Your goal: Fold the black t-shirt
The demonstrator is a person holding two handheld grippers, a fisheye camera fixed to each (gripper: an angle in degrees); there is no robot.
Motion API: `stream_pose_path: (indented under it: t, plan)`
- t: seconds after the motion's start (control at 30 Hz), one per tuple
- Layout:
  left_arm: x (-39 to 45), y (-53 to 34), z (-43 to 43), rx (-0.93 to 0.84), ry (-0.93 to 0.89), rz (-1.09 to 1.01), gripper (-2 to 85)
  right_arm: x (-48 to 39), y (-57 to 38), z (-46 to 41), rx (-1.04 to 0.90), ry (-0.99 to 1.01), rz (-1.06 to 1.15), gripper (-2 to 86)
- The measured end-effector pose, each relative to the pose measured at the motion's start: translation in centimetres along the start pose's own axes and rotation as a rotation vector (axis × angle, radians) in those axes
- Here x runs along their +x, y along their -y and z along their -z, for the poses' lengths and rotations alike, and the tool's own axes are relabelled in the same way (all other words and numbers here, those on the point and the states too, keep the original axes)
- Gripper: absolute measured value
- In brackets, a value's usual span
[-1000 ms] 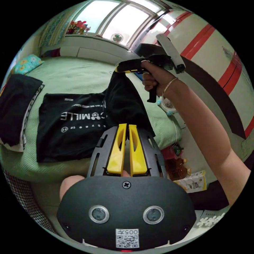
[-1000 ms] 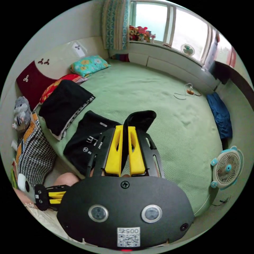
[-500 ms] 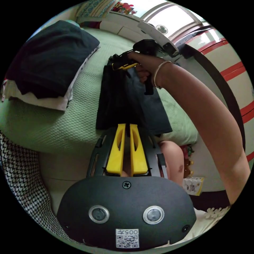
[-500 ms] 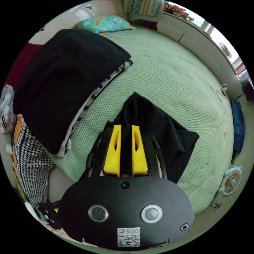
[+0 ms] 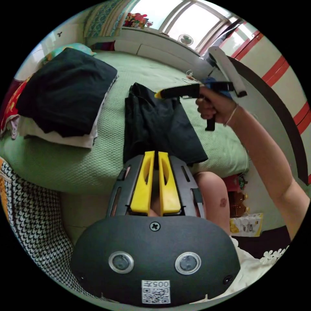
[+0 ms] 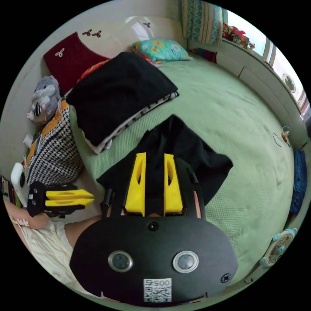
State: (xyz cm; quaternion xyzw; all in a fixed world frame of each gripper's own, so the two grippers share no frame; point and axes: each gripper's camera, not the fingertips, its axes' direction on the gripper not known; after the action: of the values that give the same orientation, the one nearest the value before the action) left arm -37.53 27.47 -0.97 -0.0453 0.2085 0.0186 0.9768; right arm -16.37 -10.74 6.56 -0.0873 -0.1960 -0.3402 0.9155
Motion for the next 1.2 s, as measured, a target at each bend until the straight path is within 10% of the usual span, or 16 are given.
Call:
stream_pose_path:
  t: [0.37,0.87,1.2]
  plan:
    - [-1.5,1.4,-0.9,-0.063,0.116,-0.059,2.4,-3.7,0.7,-1.6,-0.023,0.085,-0.018,-1.5]
    - [-6.3,0.5,4.0,-0.009,0.171,0.066,2.9,-10.7,0.9,-0.6,0.079,0.131,-0.020,7.1]
    - [-1.8,7.3,0.4,0.048,0.007,-0.108,2.2,-8.4,-12.0,2.7,-0.071,-0.227,0.030,1.3]
